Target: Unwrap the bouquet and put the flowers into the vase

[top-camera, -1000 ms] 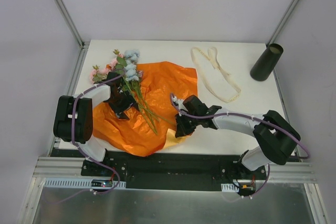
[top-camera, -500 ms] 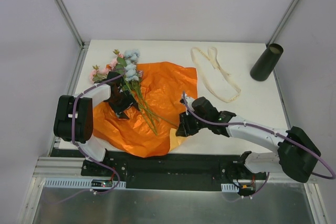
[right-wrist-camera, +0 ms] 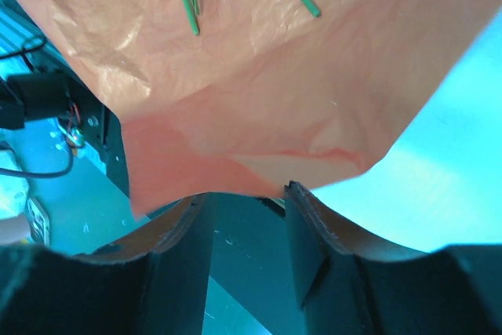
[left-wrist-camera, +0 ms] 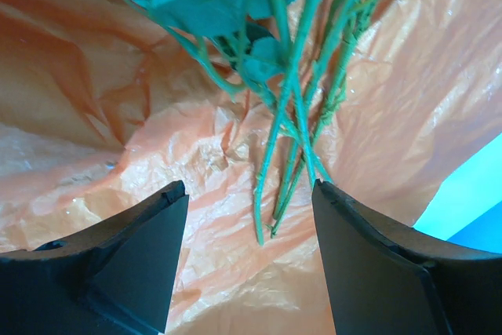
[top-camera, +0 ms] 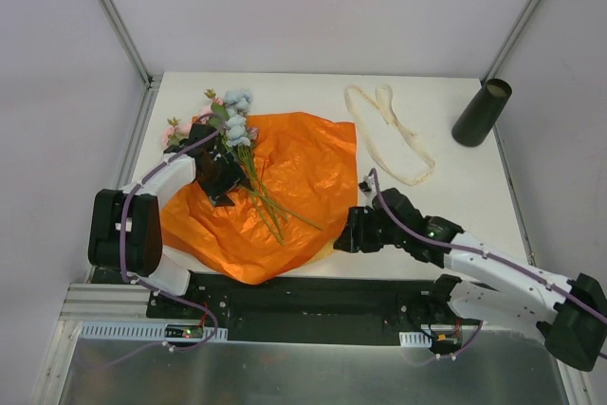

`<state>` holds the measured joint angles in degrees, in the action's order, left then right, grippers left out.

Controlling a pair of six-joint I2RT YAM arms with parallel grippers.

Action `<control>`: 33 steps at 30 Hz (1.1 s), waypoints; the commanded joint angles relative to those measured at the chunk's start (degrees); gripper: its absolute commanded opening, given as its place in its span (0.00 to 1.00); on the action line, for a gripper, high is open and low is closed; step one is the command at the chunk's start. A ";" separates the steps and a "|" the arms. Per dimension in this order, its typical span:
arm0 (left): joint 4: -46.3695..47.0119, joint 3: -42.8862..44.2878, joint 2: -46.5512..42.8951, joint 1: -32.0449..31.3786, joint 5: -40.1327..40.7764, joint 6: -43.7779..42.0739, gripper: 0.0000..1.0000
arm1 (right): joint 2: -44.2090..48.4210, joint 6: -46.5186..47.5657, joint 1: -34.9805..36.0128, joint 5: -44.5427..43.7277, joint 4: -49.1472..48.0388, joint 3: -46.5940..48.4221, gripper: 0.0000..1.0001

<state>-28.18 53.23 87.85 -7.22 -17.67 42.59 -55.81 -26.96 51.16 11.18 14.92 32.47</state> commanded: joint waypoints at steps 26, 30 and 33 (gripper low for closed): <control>1.81 -8.23 -8.66 -1.83 3.61 1.44 0.68 | -9.31 -23.92 3.42 -15.75 -2.69 0.07 0.31; 2.43 -5.61 -11.29 -1.83 -0.60 -1.79 0.66 | -10.02 -22.44 4.21 -17.50 -1.84 -1.45 0.31; 1.56 -4.11 -13.76 -1.83 0.96 -4.09 0.66 | -9.50 -20.24 4.74 -21.01 3.09 2.06 0.31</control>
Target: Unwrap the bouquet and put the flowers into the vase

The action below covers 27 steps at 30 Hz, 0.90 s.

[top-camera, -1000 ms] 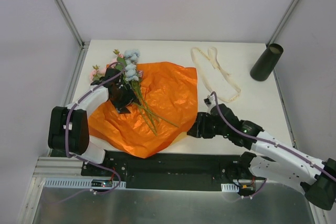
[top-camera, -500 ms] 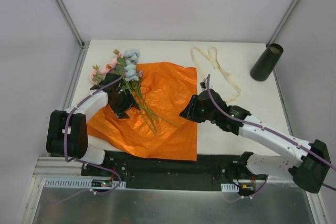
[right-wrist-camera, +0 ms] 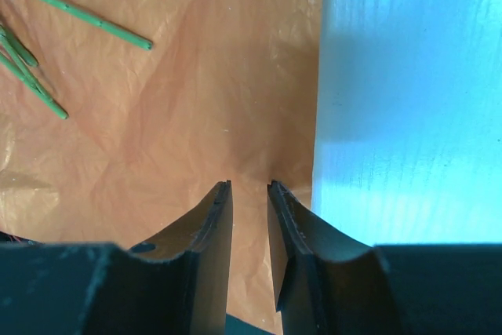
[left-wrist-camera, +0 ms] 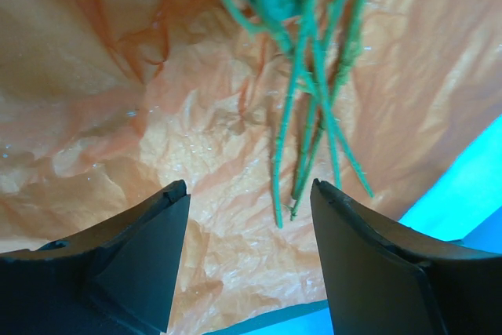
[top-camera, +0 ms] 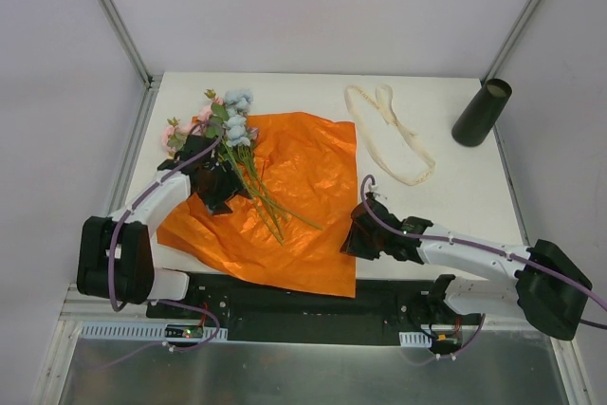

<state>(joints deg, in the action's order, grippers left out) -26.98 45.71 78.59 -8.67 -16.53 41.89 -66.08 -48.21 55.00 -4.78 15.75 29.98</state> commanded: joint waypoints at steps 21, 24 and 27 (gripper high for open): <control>-2.46 25.82 17.99 -0.39 15.30 -6.47 0.38 | 12.29 10.68 2.57 -10.87 2.71 13.53 0.31; -2.46 27.84 20.72 -0.39 15.83 -6.64 0.34 | 13.87 10.76 2.65 -11.13 2.27 13.18 0.31; -2.46 29.08 22.48 -0.39 15.57 -6.91 0.32 | 15.02 11.11 2.65 -11.92 2.36 13.18 0.30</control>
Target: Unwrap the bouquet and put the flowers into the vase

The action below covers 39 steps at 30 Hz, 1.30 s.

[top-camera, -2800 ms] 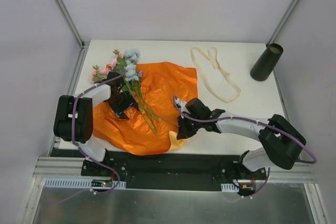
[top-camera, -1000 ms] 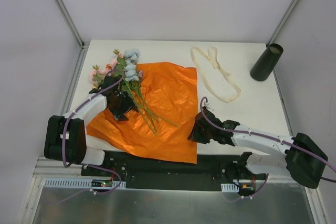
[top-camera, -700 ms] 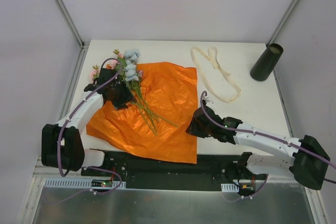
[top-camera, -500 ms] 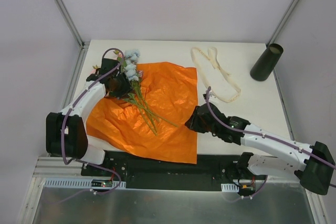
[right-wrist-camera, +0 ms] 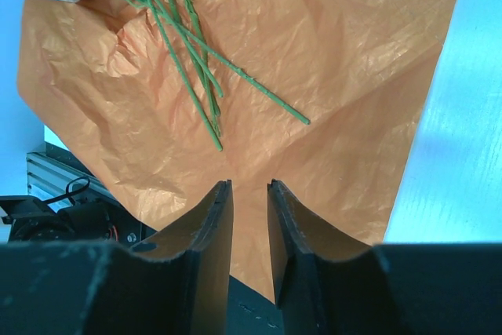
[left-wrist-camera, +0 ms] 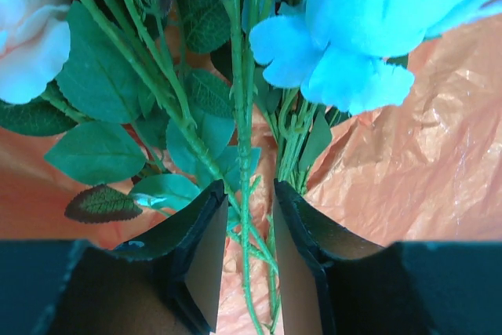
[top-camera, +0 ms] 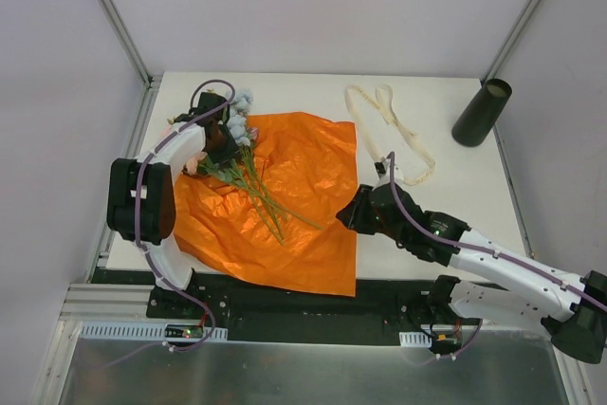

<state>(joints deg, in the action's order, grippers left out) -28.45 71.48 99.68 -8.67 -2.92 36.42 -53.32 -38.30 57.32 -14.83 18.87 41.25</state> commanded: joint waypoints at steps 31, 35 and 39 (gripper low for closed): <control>-0.91 4.72 -4.92 -0.47 0.72 -3.55 0.00 | 2.96 2.36 0.34 -5.73 -0.06 6.29 0.29; -0.91 3.93 -10.72 -0.65 -0.07 -4.87 0.00 | 2.52 2.80 0.34 -9.59 -1.47 5.86 0.26; 0.23 1.48 -17.22 -1.18 -4.01 -6.36 0.00 | 1.82 4.29 0.16 -13.38 -3.31 7.69 0.30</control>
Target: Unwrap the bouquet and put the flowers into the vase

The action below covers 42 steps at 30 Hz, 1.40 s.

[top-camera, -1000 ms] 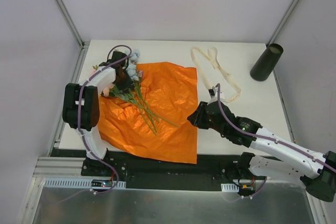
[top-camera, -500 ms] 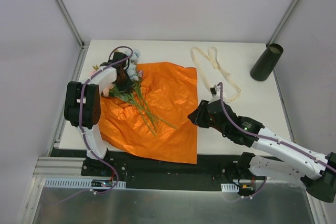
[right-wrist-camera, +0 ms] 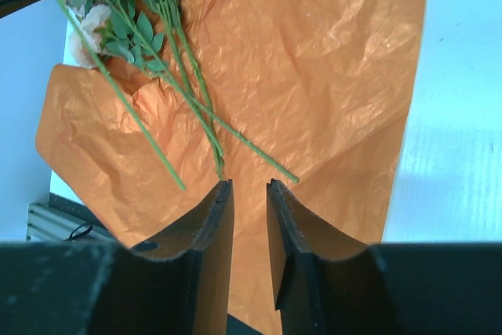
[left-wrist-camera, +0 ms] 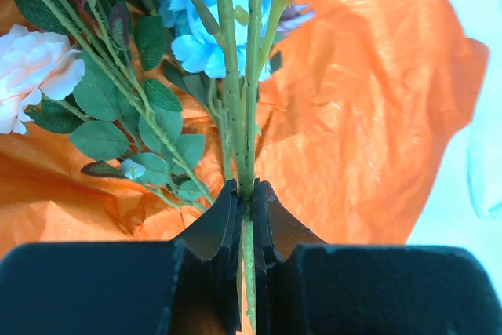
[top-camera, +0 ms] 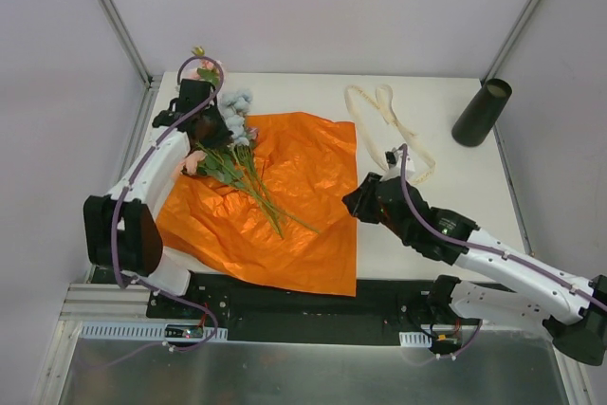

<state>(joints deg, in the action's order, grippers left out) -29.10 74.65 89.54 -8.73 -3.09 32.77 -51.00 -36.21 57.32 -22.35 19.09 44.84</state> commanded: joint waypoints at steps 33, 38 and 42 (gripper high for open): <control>8.53 -14.45 -25.20 -16.84 -39.88 -11.68 0.00 | -30.02 2.90 -0.72 6.26 -27.88 23.53 0.45; 8.45 -15.15 -26.08 -16.93 -39.45 -11.77 0.00 | -31.70 2.98 -0.72 8.55 -28.58 24.86 0.14; 8.27 -15.76 -27.13 -16.93 -37.87 -11.94 0.26 | -31.09 4.91 -1.42 7.15 -29.46 24.86 0.00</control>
<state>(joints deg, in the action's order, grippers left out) -22.76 59.33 64.79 -25.17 -40.42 22.81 -83.02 -32.60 56.66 -14.55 -6.37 66.67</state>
